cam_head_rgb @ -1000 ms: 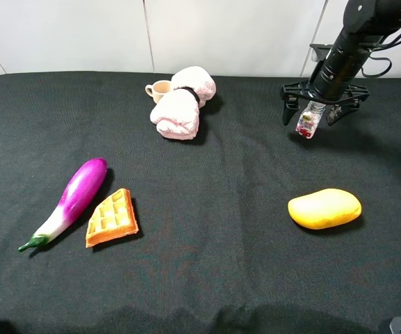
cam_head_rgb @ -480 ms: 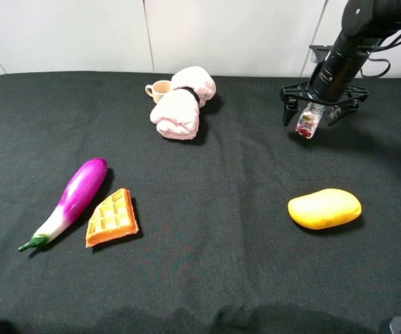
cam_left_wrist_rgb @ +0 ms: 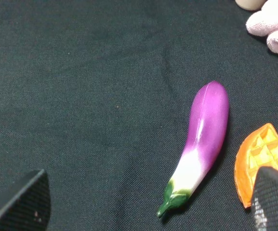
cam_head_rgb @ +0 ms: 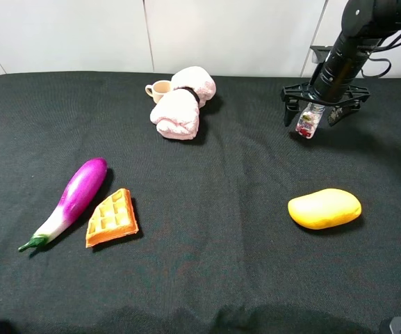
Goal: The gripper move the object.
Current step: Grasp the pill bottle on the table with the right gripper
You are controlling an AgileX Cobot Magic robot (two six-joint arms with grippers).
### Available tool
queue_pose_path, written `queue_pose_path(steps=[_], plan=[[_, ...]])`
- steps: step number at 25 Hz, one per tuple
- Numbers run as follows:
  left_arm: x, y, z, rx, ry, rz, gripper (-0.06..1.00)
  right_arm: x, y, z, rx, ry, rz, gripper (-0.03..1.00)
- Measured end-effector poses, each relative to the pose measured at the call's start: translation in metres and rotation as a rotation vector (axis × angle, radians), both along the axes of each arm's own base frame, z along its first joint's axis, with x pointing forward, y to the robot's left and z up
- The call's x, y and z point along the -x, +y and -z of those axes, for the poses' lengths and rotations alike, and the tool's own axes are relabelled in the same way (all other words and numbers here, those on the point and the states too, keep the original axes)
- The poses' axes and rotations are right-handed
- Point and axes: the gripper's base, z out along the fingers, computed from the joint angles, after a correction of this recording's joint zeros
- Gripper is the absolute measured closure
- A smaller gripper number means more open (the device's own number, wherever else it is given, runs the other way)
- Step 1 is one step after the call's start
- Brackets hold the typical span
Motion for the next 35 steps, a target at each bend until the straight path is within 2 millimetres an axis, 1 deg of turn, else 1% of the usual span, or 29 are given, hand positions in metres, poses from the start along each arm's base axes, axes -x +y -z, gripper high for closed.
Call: queue_pose_path(steps=[5,10,15,35], plan=[[0.000,0.000,0.000,0.000,0.000,0.000,0.08,0.000,0.000,0.009,-0.002,0.023,0.004,0.27],[0.000,0.000,0.000,0.000,0.000,0.000,0.08,0.000,0.000,0.010,-0.002,0.021,0.007,0.27],[0.000,0.000,0.000,0.000,0.000,0.000,0.08,0.000,0.000,0.021,0.005,0.048,0.006,0.27],[0.000,0.000,0.000,0.000,0.000,0.000,0.08,0.000,0.001,0.020,-0.001,0.048,0.011,0.27]])
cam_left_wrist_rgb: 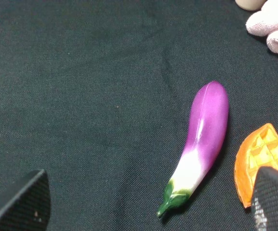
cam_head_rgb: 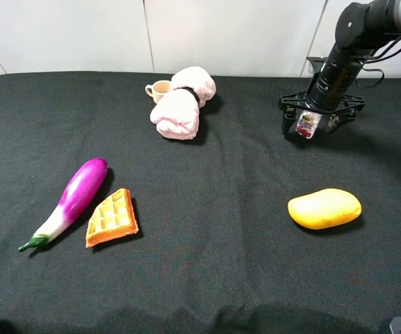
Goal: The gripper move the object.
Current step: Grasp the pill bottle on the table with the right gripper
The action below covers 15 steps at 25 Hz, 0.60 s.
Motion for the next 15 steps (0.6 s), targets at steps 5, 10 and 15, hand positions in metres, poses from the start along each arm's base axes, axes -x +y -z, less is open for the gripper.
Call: queue_pose_path(steps=[5,10,15], plan=[[0.0000,0.0000,0.0000,0.000,0.000,0.000,0.08,0.0004,0.0005,-0.0003,-0.006,0.006,0.005,0.29],[0.0000,0.0000,0.0000,0.000,0.000,0.000,0.08,0.0013,0.0008,-0.0006,-0.008,0.019,0.007,0.40],[0.0000,0.0000,0.0000,0.000,0.000,0.000,0.08,0.0015,0.0012,-0.0006,-0.013,0.022,0.010,0.51]])
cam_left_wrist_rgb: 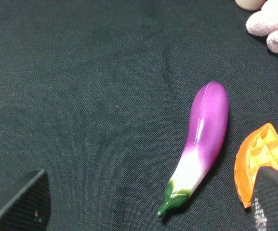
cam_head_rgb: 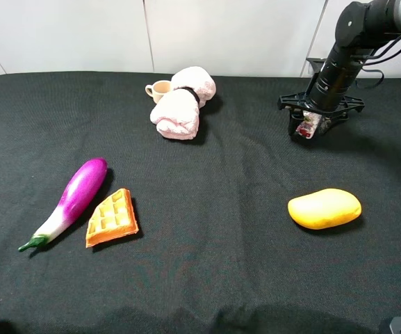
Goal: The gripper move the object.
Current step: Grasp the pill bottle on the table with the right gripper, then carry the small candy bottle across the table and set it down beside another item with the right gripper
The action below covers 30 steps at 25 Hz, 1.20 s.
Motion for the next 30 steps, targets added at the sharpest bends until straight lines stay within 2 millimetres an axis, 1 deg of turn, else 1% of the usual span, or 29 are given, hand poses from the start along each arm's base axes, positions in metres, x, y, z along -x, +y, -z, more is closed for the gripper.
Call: queue_pose_path(steps=[5,11,30], plan=[[0.0000,0.0000,0.0000,0.000,0.000,0.000,0.08,0.0001,0.0003,0.0000,-0.003,0.001,0.002,0.55],[0.0000,0.0000,0.0000,0.000,0.000,0.000,0.08,0.0001,0.0003,0.0000,-0.003,0.001,0.002,0.64],[0.0000,0.0000,0.0000,0.000,0.000,0.000,0.08,0.0009,0.0006,-0.0023,-0.007,0.005,0.001,0.65]])
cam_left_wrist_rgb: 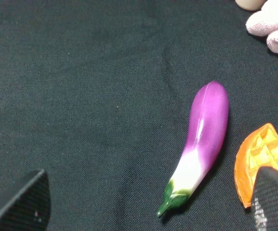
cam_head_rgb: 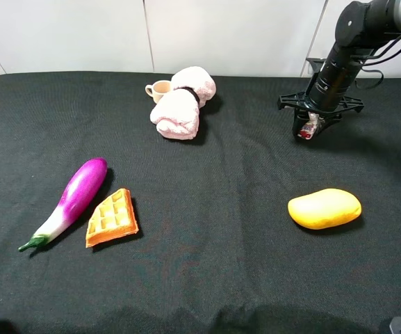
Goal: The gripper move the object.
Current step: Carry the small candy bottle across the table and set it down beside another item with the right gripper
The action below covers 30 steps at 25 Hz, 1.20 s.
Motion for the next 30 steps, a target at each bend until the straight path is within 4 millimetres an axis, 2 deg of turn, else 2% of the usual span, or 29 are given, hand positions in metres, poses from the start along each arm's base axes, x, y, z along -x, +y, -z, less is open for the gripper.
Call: queue_pose_path(steps=[10,18,30], plan=[[0.000,0.000,0.000,0.000,0.000,0.000,0.08,0.005,0.000,-0.030,-0.004,0.023,-0.007,0.65],[0.000,0.000,0.000,0.000,0.000,0.000,0.08,0.010,0.000,-0.078,-0.012,0.003,-0.030,0.65],[0.000,0.000,0.000,0.000,0.000,0.000,0.08,0.039,-0.007,-0.151,-0.002,-0.068,-0.052,0.65]])
